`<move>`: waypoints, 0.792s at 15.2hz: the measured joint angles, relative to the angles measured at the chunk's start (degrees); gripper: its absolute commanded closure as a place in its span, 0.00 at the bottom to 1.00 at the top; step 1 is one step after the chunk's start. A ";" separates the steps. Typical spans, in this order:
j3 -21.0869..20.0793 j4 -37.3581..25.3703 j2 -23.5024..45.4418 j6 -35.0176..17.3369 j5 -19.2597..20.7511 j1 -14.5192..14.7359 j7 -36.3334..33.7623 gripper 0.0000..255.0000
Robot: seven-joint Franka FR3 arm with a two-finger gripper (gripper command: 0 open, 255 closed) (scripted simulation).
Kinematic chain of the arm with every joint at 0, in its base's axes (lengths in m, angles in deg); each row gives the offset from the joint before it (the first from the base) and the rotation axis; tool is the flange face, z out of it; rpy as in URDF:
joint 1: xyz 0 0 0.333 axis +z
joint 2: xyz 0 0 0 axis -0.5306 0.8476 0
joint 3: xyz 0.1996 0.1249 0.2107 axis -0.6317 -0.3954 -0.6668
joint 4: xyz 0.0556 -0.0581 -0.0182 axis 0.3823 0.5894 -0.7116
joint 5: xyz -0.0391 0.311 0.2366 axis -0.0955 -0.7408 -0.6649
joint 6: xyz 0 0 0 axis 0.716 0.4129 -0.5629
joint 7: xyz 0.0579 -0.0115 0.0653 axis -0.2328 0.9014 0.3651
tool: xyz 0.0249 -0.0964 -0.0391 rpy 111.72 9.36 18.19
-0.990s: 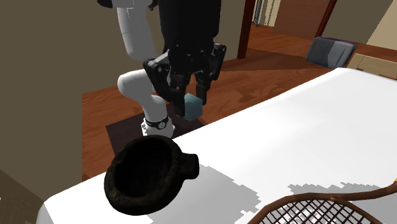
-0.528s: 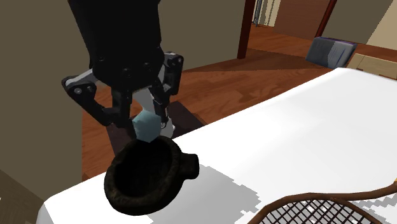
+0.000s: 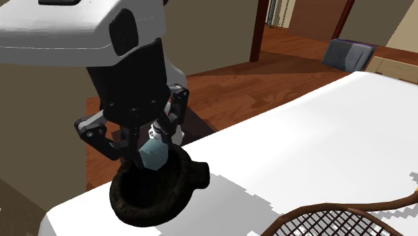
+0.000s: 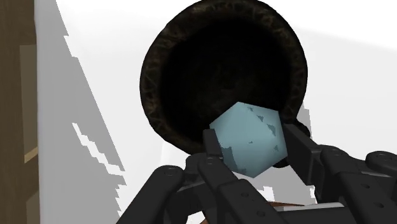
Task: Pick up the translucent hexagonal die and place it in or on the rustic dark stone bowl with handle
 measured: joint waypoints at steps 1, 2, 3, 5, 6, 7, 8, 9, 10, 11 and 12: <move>-0.08 0.78 -0.02 -0.75 -0.02 0.05 -0.17 1.00; -0.08 1.56 -0.15 -1.41 0.00 0.05 -0.20 1.00; -0.12 2.52 -0.32 -2.20 0.02 0.06 -0.29 1.00; -0.06 4.55 -0.53 -3.99 0.08 0.02 -0.30 1.00; -0.01 5.16 -0.63 -4.50 0.10 -0.01 -0.26 1.00; -0.01 5.42 -0.62 -4.79 0.10 -0.01 -0.27 1.00; 0.00 5.54 -0.60 -4.94 0.10 -0.01 -0.26 1.00; 0.00 5.63 -0.61 -5.02 0.10 -0.02 -0.26 1.00; 0.00 5.67 -0.62 -5.07 0.10 -0.02 -0.26 1.00; 0.00 5.70 -0.62 -5.09 0.10 -0.02 -0.26 1.00; 0.00 5.71 -0.62 -5.10 0.10 -0.02 -0.26 1.00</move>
